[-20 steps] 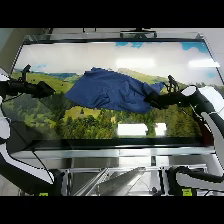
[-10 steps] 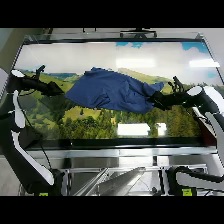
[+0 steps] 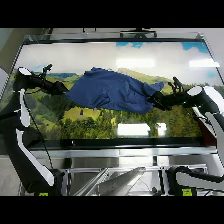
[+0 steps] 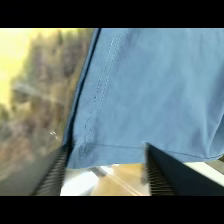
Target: Fold the shirts.
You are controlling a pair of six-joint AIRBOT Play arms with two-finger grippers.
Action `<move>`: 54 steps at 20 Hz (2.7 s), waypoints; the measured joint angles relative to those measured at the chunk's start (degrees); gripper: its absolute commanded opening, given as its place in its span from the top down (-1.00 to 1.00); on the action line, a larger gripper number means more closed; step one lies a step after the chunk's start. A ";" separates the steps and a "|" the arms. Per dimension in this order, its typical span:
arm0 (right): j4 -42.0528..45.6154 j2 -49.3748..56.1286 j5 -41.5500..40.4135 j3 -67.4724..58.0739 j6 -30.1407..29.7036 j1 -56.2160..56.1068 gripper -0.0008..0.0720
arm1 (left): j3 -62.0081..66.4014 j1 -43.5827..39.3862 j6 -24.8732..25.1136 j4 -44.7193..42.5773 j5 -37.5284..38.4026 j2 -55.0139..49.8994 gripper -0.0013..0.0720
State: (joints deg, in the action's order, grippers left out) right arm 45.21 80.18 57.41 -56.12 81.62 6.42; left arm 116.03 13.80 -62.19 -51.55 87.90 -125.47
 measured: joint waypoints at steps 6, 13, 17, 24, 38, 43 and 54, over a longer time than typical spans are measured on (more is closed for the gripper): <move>1.11 2.19 -0.37 0.04 -0.17 0.00 -0.51 | -3.30 -2.89 0.74 0.09 0.26 -0.09 0.91; 1.62 6.78 -7.21 -0.17 -0.17 0.20 -0.12 | -0.92 -3.30 0.70 0.42 3.58 0.70 0.91; -0.09 8.41 -9.53 -1.73 -0.22 0.44 0.92 | -0.92 -2.86 0.50 0.85 4.61 1.14 0.91; -9.25 2.51 -0.35 -6.56 -7.34 3.08 0.92 | -0.94 0.35 -0.33 21.51 7.41 4.98 0.91; -43.95 -51.28 7.34 -11.28 -25.20 40.17 0.92 | -1.33 22.56 5.31 75.97 7.23 51.41 0.90; -45.75 -48.78 6.29 -10.38 -31.43 38.03 0.92 | -8.37 20.44 7.15 58.99 0.48 55.43 0.90; -29.53 -6.49 -36.04 -1.68 -35.67 0.26 0.45 | -8.20 0.94 11.21 22.49 -20.81 22.82 -0.45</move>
State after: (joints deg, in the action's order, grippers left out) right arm 15.68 73.69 21.37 -57.80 45.95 6.68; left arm 107.83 14.74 -50.98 -29.06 67.09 -102.65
